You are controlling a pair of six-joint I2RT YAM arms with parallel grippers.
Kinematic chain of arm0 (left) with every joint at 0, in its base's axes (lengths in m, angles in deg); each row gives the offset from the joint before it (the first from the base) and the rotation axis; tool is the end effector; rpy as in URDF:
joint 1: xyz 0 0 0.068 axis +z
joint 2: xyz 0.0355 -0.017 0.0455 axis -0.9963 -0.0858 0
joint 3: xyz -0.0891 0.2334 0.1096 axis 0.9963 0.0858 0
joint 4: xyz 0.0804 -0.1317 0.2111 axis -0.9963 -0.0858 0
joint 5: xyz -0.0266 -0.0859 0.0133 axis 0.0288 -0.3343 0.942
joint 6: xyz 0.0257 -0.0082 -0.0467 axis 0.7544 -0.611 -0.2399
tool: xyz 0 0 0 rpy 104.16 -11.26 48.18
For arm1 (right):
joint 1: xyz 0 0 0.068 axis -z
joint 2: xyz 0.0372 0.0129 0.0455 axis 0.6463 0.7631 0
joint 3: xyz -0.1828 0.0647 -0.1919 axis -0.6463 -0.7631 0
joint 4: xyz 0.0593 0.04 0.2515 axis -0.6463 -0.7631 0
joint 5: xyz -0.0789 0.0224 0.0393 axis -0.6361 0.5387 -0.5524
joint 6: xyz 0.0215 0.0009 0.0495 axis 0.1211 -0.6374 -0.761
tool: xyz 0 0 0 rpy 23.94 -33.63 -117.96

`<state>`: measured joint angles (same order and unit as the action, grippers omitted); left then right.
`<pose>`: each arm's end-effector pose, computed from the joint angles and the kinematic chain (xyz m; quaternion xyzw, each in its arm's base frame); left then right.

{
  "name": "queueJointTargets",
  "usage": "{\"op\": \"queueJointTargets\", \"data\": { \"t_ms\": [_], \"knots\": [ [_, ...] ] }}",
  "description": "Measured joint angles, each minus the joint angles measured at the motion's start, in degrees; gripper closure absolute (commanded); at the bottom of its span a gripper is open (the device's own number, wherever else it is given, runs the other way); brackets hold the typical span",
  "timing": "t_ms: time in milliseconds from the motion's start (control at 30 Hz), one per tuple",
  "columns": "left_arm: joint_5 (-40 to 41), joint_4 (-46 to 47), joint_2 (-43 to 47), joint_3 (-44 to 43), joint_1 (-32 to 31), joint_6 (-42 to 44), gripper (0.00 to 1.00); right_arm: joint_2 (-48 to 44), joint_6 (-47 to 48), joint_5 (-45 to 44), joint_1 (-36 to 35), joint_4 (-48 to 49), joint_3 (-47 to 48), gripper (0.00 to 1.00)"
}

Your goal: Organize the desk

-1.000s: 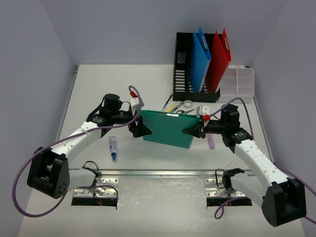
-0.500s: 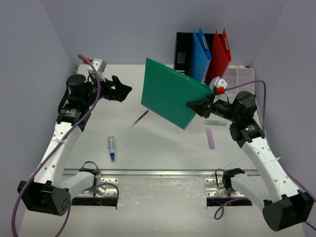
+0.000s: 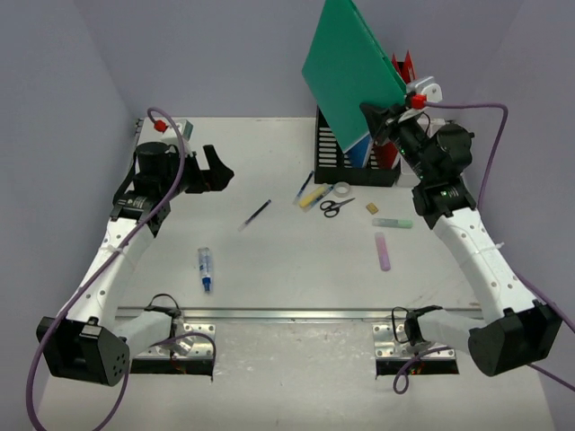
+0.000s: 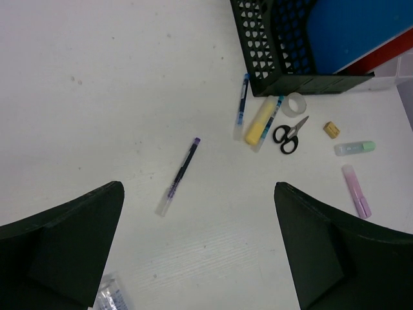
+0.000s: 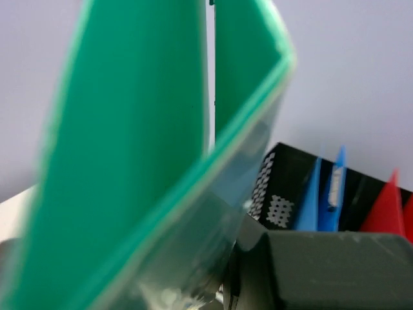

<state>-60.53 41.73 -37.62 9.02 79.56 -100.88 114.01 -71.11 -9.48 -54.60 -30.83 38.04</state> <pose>0.2413 -0.0332 0.3465 0.0197 0.8360 -0.2041 0.5090 0.2604 0.0759 0.4306 -0.1341 0.5854 0.2293 0.7660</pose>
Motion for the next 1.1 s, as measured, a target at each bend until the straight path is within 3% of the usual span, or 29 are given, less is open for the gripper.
{"op": "queueJointTargets", "data": {
  "t_ms": [400,1100],
  "knots": [
    [1.1,1.5,0.0,1.1,0.0,-0.6,0.00,10.8,1.7,-12.4,0.0,0.5,10.7,1.00],
    [1.2,3.3,-1.5,2.2,0.0,-0.5,0.00,25.3,-0.1,-18.4,-0.3,-3.0,16.7,1.00]
  ]
}}
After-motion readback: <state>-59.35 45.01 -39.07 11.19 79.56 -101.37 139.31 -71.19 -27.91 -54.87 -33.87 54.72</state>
